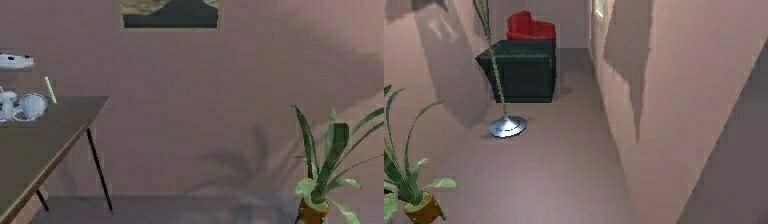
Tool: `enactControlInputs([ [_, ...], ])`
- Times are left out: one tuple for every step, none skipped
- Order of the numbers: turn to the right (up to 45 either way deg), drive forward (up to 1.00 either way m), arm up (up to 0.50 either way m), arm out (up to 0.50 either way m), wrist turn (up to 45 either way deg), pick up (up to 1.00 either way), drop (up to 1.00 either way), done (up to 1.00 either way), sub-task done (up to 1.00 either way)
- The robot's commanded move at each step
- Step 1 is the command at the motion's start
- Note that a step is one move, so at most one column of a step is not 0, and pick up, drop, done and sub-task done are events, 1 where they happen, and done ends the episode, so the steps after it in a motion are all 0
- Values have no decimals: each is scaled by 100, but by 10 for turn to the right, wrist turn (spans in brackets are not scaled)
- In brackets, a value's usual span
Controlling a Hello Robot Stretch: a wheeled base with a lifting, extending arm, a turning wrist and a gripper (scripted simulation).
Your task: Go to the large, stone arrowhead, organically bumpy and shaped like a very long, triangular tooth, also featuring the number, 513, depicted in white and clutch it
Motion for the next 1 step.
enactControlInputs([
  [0,30,0,0,0,0,0,0,0],
])
